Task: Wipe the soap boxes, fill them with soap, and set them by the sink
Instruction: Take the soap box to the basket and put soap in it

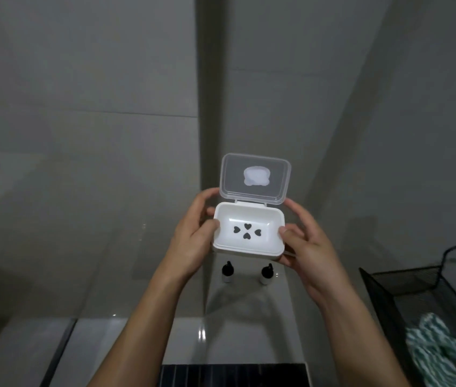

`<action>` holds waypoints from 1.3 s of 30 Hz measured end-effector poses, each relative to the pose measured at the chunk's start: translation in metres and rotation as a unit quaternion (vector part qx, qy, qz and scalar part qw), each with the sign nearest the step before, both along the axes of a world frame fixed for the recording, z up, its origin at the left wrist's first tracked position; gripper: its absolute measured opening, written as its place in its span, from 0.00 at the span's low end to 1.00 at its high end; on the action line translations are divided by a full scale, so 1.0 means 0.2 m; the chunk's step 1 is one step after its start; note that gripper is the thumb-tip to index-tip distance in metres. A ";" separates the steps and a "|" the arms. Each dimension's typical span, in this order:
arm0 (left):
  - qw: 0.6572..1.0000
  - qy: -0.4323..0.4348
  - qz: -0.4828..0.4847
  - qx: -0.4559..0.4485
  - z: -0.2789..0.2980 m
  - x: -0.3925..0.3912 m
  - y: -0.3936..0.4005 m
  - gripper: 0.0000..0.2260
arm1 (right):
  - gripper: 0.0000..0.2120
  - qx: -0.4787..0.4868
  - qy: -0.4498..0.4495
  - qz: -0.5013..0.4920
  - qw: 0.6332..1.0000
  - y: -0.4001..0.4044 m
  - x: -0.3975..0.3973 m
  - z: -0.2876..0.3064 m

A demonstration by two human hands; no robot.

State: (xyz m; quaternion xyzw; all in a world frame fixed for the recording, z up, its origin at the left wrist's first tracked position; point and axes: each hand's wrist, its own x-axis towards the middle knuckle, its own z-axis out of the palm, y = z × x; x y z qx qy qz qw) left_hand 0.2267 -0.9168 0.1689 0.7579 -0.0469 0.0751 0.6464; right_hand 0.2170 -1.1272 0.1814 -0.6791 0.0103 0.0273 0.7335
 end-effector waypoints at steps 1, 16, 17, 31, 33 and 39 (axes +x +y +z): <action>1.000 -0.003 0.010 0.006 0.00 -0.02 0.05 0.26 | 0.25 0.000 0.000 0.012 1.000 0.05 0.00 0.01; 0.987 0.001 0.152 0.044 0.06 -0.41 1.11 0.27 | 0.26 -0.012 -0.034 0.123 0.992 1.12 -0.08 0.00; 0.986 0.003 0.158 0.044 0.06 -0.44 1.18 0.27 | 0.26 -0.013 -0.036 0.129 0.991 1.20 -0.09 -0.01; 0.931 0.027 0.363 0.034 -0.08 -1.12 2.14 0.26 | 0.29 -0.053 -0.038 0.314 0.947 2.36 -0.37 -0.13; 0.912 0.028 0.407 0.035 -0.10 -1.25 2.24 0.26 | 0.29 -0.058 -0.039 0.357 0.932 2.53 -0.42 -0.14; 0.845 0.063 0.531 0.022 -0.14 -1.61 2.50 0.25 | 0.28 -0.065 -0.041 0.479 0.874 3.03 -0.60 -0.17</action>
